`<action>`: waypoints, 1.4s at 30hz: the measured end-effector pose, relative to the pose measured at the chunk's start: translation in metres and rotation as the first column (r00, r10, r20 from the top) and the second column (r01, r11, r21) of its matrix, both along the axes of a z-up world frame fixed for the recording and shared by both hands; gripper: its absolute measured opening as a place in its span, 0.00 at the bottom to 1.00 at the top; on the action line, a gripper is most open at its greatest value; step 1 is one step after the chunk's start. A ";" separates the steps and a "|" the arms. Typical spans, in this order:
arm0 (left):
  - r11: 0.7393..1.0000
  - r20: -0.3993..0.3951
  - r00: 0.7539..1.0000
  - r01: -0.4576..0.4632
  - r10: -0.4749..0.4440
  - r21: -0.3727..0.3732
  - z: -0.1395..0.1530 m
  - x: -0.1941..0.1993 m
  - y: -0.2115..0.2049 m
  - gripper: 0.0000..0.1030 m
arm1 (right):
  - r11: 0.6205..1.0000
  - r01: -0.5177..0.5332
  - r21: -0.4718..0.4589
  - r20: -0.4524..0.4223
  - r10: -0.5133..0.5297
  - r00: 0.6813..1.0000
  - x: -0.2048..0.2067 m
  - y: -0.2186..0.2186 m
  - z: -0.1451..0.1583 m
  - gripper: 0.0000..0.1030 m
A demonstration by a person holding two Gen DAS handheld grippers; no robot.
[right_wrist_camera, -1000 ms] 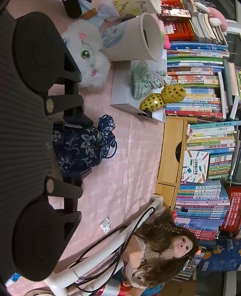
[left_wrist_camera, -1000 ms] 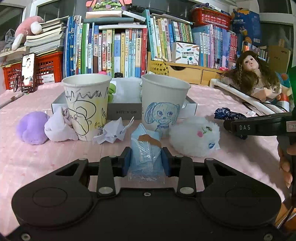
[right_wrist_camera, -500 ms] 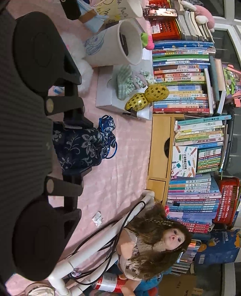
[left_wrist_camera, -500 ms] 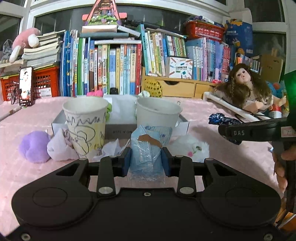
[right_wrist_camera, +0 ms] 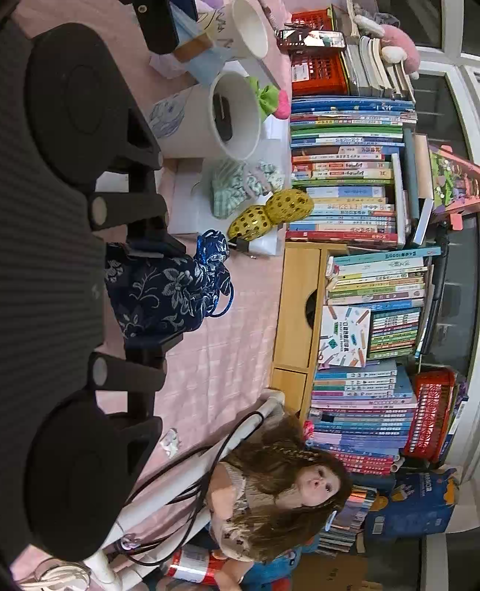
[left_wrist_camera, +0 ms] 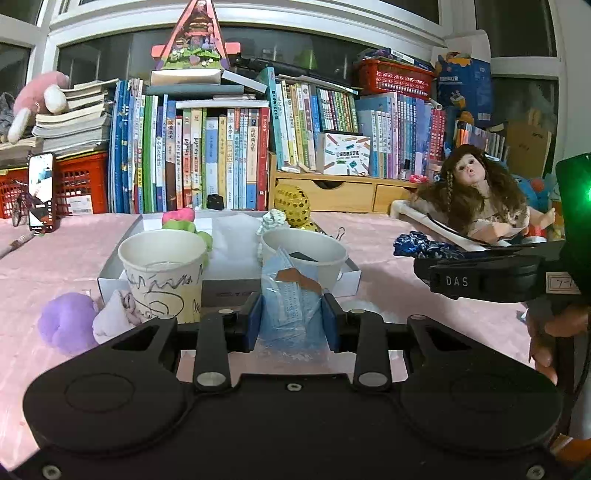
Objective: Organize books
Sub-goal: 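Lift and carry the blue bag and floral pouch over the grey tray with both tools, then lower the blue bag into the tray and open the left tool while the right releases the floral pouch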
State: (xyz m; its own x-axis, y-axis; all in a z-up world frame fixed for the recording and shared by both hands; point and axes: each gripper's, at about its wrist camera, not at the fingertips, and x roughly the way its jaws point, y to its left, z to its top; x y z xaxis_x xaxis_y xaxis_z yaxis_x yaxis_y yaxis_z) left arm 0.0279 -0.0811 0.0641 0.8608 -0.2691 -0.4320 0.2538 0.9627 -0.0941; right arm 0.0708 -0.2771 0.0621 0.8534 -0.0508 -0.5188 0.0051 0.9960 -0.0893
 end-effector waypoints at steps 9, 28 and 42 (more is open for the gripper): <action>0.998 -0.005 0.999 0.050 -0.050 -0.049 0.014 -0.007 0.007 0.31 | 1.000 -0.021 0.009 0.031 0.021 0.999 0.002 0.009 0.017 0.45; 0.998 0.085 0.996 -0.014 0.019 -0.057 0.094 0.045 0.071 0.31 | 0.981 -0.117 0.155 0.059 0.109 0.992 0.030 0.031 0.069 0.45; 0.985 -0.243 0.965 -0.132 0.102 -0.113 0.078 0.198 0.140 0.31 | 0.872 -0.150 0.466 -0.162 0.251 0.954 0.135 0.087 0.057 0.45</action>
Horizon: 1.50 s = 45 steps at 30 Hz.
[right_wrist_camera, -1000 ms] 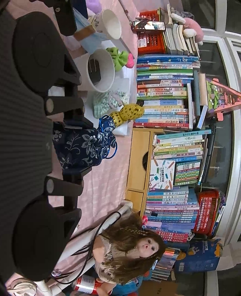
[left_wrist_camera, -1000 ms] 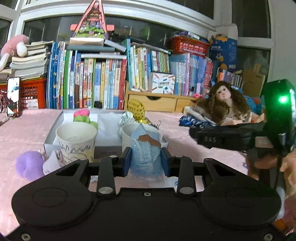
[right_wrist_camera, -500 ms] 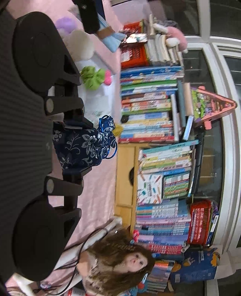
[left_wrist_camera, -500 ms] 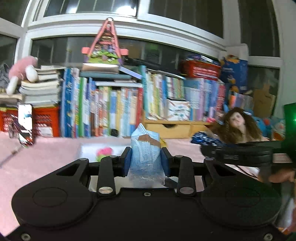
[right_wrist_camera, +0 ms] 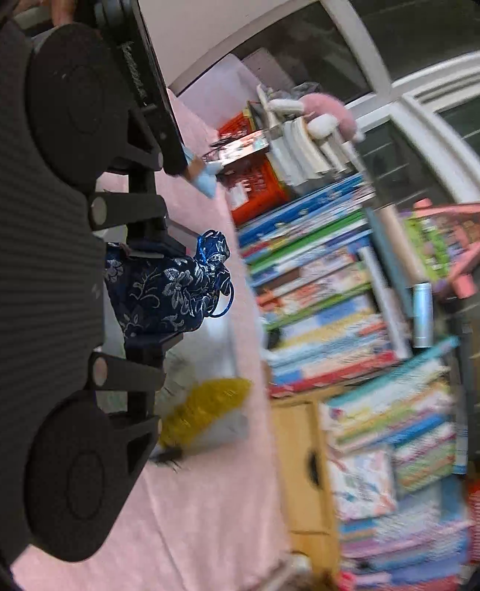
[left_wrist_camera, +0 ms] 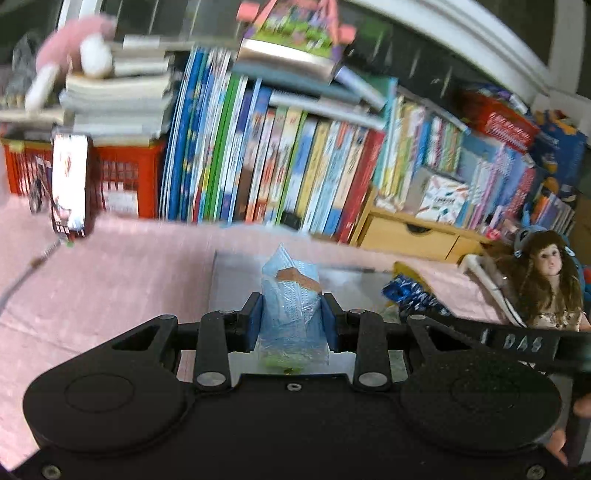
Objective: Organize books
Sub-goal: 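Lower the blue bag into the tray and open the left tool while the right releases the floral pouch, then withdraw both open tools from the tray toward the paper cups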
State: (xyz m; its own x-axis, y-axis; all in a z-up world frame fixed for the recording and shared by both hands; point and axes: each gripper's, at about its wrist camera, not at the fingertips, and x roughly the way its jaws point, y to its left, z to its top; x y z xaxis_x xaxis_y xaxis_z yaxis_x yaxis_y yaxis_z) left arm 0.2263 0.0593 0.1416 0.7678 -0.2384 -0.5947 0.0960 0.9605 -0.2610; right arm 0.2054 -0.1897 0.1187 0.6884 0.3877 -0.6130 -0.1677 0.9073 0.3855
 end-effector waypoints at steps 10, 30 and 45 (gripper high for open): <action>1.000 -0.165 0.986 -0.001 -0.001 -0.014 -0.051 0.046 0.002 0.31 | 0.998 0.051 -0.040 -0.185 -0.057 0.981 0.037 0.029 -0.043 0.45; 0.997 -0.238 0.971 0.011 -0.030 -0.078 -0.080 0.066 0.012 0.32 | 0.973 0.116 -0.201 -0.255 -0.166 0.953 0.068 0.052 -0.065 0.53; 0.997 -0.208 0.978 0.016 -0.030 -0.072 -0.067 0.053 0.012 0.66 | 0.977 0.105 -0.186 -0.185 -0.139 0.973 0.059 0.047 -0.045 0.72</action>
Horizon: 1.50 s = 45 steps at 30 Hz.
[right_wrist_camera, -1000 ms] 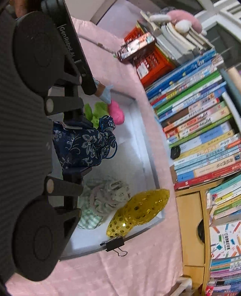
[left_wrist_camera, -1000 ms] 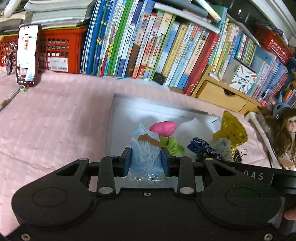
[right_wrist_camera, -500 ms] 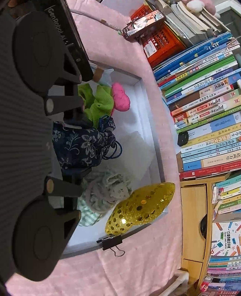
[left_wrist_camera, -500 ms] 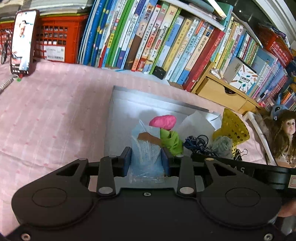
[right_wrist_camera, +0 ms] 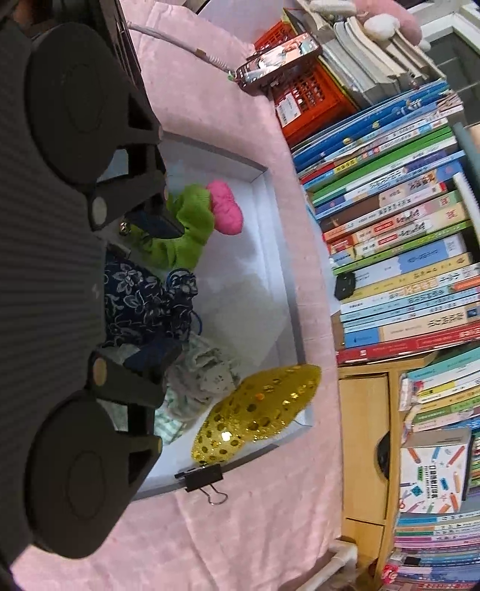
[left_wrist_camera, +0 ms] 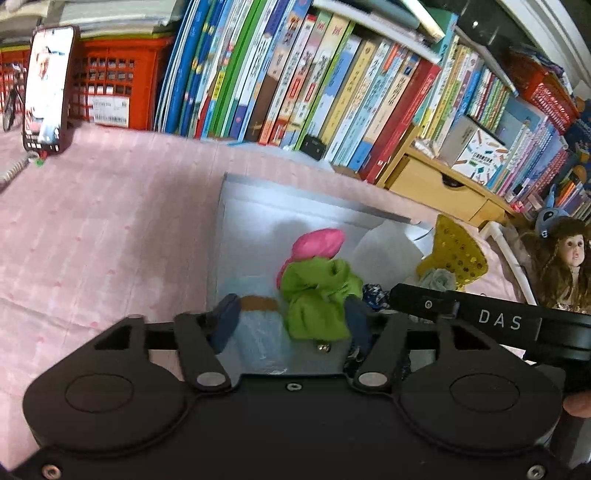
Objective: Organize books
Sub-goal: 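Withdraw both open tools from the tray toward the paper cups, then grasp the grey knit fabric with the left tool while the right grasps the white fluffy plush ball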
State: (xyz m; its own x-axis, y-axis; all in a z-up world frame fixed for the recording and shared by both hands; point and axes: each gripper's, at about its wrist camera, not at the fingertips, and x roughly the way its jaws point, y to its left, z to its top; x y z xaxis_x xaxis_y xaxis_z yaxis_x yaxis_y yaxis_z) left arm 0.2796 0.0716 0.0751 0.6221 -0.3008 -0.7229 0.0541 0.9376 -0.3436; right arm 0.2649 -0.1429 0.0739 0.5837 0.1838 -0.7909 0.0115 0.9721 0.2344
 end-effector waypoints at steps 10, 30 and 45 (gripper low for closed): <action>0.998 0.143 0.990 0.008 -0.016 0.055 0.035 -0.040 0.002 0.79 | 0.999 -0.043 0.010 0.128 0.041 0.991 -0.030 -0.015 0.030 0.79; 0.987 0.389 0.920 -0.020 -0.043 0.157 0.021 -0.186 0.011 0.88 | 0.994 -0.077 -0.078 0.429 0.103 0.897 -0.172 -0.073 0.027 0.95; 0.957 0.462 0.885 -0.078 -0.063 0.280 -0.036 -0.237 -0.028 0.70 | 0.965 -0.057 -0.257 0.465 0.175 0.868 -0.224 -0.074 -0.030 1.00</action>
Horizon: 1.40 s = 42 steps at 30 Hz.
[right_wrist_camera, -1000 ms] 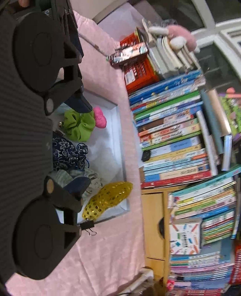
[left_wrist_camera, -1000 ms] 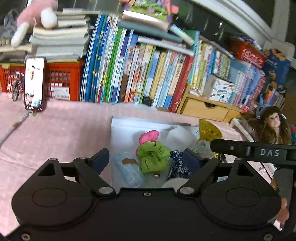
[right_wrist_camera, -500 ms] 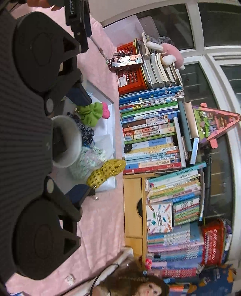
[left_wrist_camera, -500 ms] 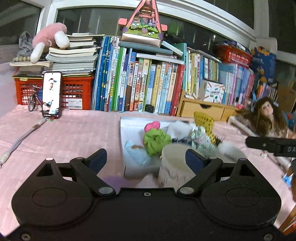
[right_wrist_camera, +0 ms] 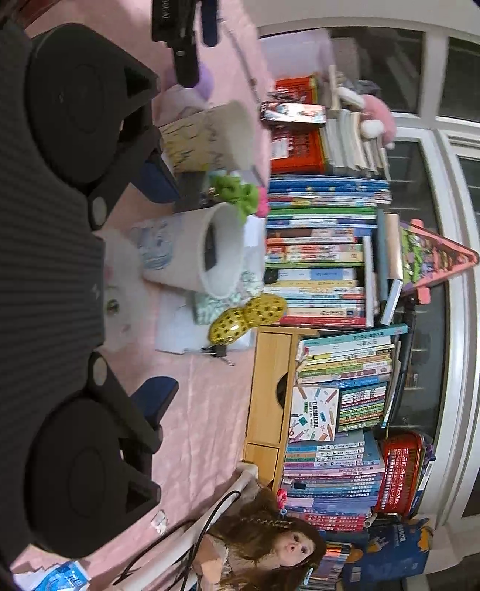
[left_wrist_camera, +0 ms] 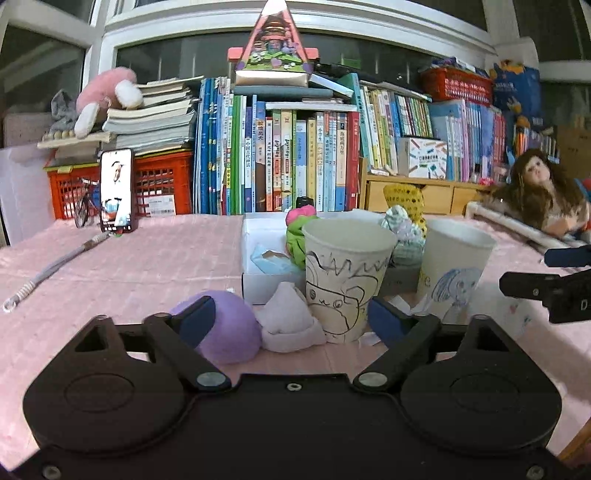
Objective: Organize books
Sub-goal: 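Grasp the grey knit fabric with the left tool while the right grasps the white fluffy plush ball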
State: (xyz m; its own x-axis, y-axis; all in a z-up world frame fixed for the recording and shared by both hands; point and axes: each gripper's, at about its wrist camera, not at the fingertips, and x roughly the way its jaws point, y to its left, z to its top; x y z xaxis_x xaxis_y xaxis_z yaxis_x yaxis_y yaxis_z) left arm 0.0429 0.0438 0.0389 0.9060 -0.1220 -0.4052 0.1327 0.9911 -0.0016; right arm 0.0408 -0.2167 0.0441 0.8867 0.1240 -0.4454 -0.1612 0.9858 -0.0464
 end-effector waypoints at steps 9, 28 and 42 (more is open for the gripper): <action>0.996 0.010 0.999 -0.043 0.043 0.074 -0.009 0.024 -0.012 0.46 | 0.998 0.029 -0.049 -0.057 -0.032 0.998 0.006 0.001 -0.019 1.00; 0.994 -0.048 0.999 0.031 -0.026 0.102 -0.014 -0.010 -0.020 0.51 | 0.999 0.015 -0.047 -0.126 -0.021 0.992 0.024 0.004 -0.029 0.98; 0.999 -0.128 0.990 -0.050 0.051 0.007 -0.025 0.023 -0.012 0.33 | 1.000 -0.002 0.007 -0.190 0.003 0.982 0.032 0.000 -0.040 0.78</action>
